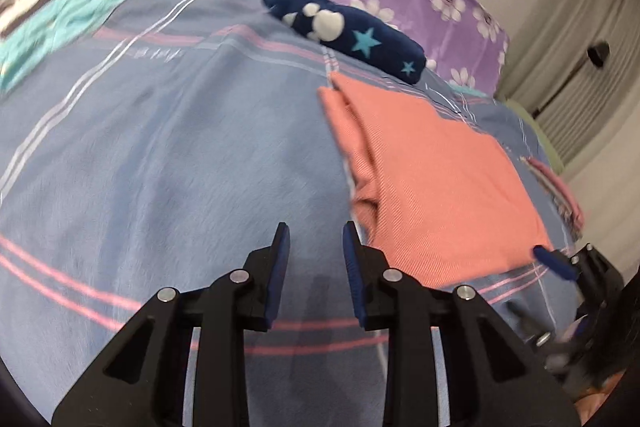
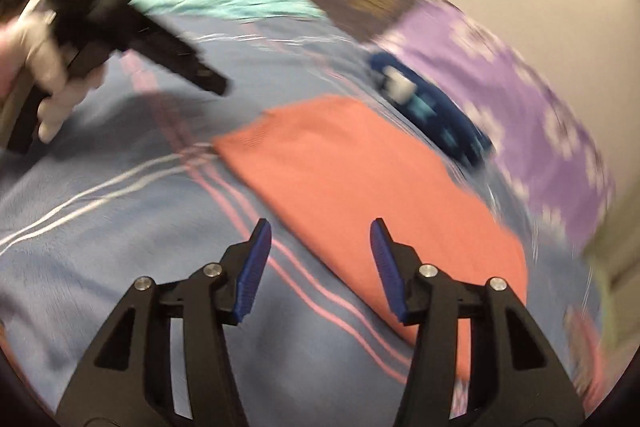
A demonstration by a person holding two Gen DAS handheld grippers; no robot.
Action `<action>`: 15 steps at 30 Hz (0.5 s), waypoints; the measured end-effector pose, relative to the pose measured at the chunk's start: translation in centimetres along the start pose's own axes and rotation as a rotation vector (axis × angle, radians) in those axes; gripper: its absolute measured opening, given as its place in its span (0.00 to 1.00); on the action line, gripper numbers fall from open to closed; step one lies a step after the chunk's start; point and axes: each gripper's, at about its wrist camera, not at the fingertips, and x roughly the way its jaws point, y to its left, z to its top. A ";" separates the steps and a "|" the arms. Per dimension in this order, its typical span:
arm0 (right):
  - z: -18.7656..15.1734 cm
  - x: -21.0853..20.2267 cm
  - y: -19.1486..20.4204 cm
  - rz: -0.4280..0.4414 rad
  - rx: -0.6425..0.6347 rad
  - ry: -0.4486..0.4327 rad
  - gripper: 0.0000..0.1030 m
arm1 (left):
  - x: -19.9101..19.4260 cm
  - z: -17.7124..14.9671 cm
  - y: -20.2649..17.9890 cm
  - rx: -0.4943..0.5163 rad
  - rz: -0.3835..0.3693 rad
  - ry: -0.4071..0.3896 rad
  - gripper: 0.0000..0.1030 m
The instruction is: Fold small clothes
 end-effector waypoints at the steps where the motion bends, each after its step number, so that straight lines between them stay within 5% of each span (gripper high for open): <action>1: 0.7 0.8 1.4 0.004 -0.056 0.008 0.53 | -0.2 -0.4 0.5 -0.015 -0.002 0.000 0.29; 5: 2.2 5.1 4.0 -0.032 -0.181 0.117 0.53 | -1.4 -1.7 2.2 -0.059 -0.006 -0.021 0.32; 9: 4.1 7.9 4.6 -0.089 -0.201 0.128 0.53 | -2.1 -1.9 3.6 -0.105 -0.046 -0.043 0.33; 15: 5.3 10.2 4.7 -0.151 -0.190 0.124 0.50 | -0.7 2.6 3.4 -0.103 -0.178 -0.035 0.36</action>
